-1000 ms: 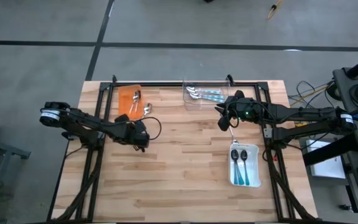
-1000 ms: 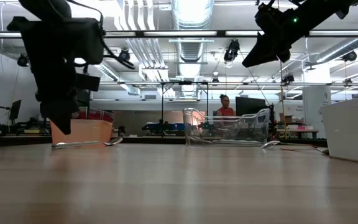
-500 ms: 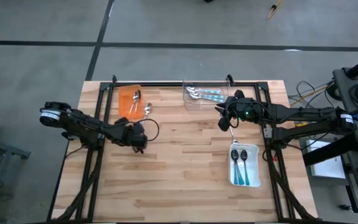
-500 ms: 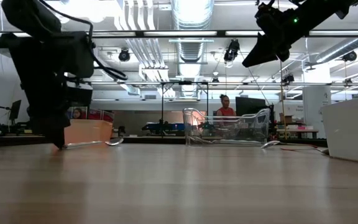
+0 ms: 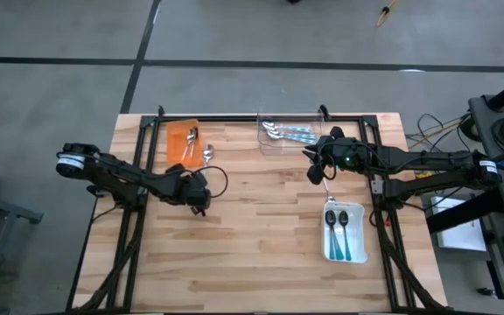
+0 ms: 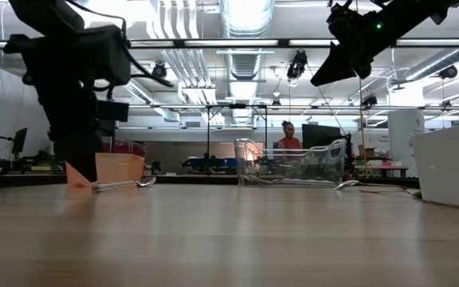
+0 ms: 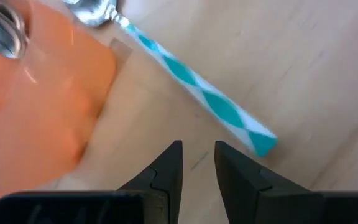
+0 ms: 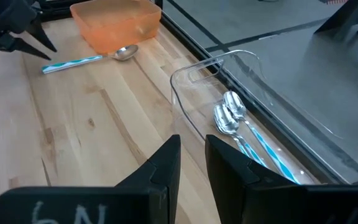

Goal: Sort silverware by color (type)
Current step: Put the blue patterned spoon into the transparent bin

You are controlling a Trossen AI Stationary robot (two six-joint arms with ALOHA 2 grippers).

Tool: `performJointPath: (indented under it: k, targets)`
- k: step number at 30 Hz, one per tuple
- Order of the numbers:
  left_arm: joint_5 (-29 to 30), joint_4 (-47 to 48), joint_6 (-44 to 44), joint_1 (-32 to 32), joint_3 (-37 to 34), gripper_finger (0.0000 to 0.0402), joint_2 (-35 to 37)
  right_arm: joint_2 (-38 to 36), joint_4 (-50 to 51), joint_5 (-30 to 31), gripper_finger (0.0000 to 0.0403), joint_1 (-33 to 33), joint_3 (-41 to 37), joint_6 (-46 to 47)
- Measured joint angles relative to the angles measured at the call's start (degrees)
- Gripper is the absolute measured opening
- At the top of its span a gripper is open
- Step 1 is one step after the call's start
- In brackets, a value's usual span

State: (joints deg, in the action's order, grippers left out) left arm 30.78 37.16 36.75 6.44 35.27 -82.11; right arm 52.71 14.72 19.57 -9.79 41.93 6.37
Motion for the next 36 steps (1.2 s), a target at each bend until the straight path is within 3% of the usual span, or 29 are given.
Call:
performJointPath:
  k: [13,17,24,31,33,36]
  targets:
    - [-0.7,-18.5,-0.7,0.0,-2.6,0.0075,-1.2,0.0,0.0,0.0,0.0066,0.0,0.0,1.1]
    - [1.9,-24.6,-2.7,-0.1,-1.7,0.0075,-1.2,0.0,-0.1,0.0,0.0066,0.0,0.0,1.1]
    - [5.3,-22.4,-11.8,0.0,3.2,0.0075,1.3,0.0,-2.0,0.0,0.0066,0.0,0.0,6.8]
    - [-0.1,-19.7,-26.2,0.7,4.1,0.0075,10.6,1.4,-7.2,-5.5,0.0066,0.4,0.0,13.6]
    - [-1.8,-17.1,-23.9,0.0,4.1,0.0075,13.8,2.2,-7.8,-6.0,0.0066,0.7,0.0,15.1]
    - [-1.7,-14.5,-11.4,-1.4,5.2,0.0075,17.3,2.8,-7.3,-6.1,0.0066,0.7,0.2,16.2]
